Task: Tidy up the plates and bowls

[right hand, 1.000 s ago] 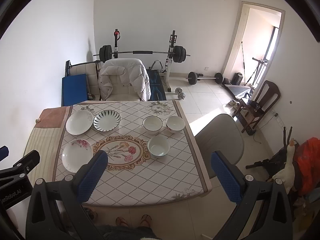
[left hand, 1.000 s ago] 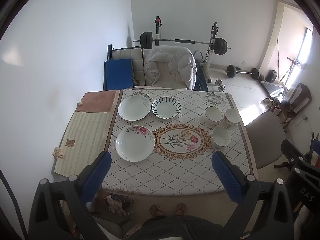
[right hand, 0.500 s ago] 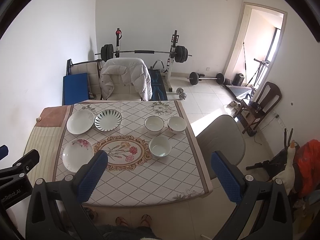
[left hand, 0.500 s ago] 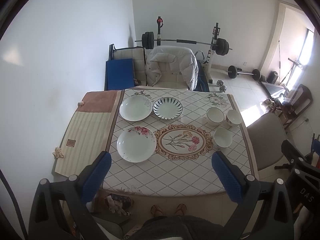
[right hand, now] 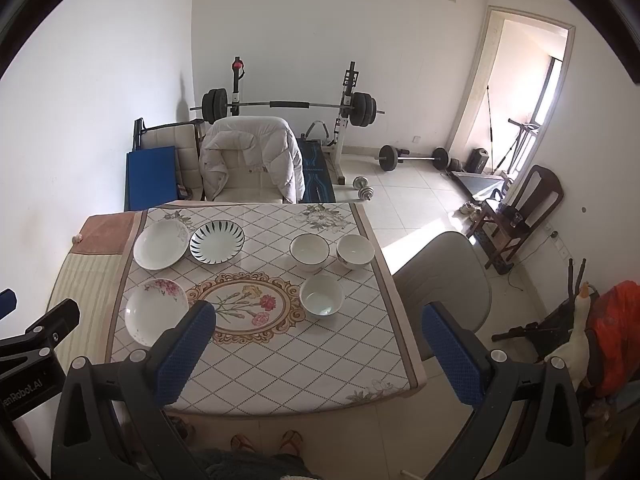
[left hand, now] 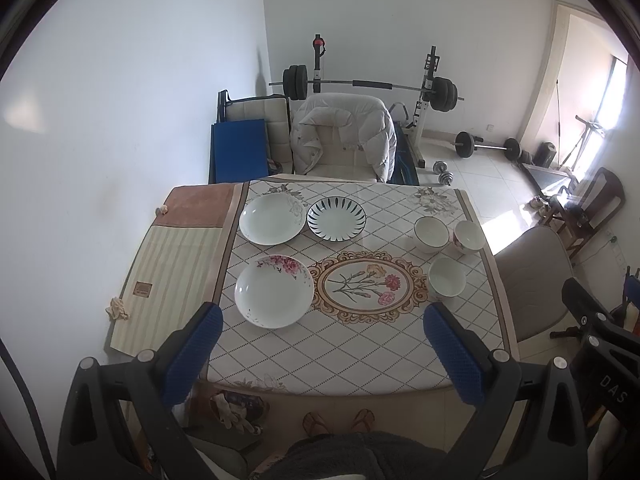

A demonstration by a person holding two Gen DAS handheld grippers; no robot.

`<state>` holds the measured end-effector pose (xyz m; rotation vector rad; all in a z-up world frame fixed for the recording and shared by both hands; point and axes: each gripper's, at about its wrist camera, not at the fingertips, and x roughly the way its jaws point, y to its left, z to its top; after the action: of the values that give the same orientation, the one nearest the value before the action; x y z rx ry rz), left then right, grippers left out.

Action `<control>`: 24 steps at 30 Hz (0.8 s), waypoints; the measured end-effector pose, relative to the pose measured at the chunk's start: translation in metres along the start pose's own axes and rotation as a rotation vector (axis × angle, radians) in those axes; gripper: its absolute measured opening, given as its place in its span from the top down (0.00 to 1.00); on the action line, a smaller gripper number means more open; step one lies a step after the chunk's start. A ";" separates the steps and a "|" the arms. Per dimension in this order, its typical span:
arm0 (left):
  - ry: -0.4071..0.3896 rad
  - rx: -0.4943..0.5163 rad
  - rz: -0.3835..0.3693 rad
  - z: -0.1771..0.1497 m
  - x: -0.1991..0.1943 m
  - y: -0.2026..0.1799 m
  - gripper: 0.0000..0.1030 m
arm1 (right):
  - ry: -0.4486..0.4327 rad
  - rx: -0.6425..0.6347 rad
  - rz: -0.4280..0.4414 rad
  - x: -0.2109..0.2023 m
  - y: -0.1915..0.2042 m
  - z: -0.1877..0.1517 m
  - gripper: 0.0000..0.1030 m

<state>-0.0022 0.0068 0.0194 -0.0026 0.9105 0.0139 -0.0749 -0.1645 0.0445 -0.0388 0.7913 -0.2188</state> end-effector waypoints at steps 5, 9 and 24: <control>-0.005 -0.002 0.001 0.000 0.001 0.003 0.00 | -0.002 -0.001 0.000 0.000 0.001 0.000 0.00; -0.005 -0.003 0.000 0.001 0.001 0.004 0.00 | -0.007 -0.005 0.001 0.000 0.002 0.001 0.00; -0.022 -0.090 0.107 0.019 0.045 0.029 0.00 | 0.008 0.017 0.191 0.057 -0.008 0.001 0.00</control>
<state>0.0404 0.0362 -0.0042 -0.0367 0.8870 0.1542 -0.0373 -0.1845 0.0060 0.0538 0.7963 -0.0449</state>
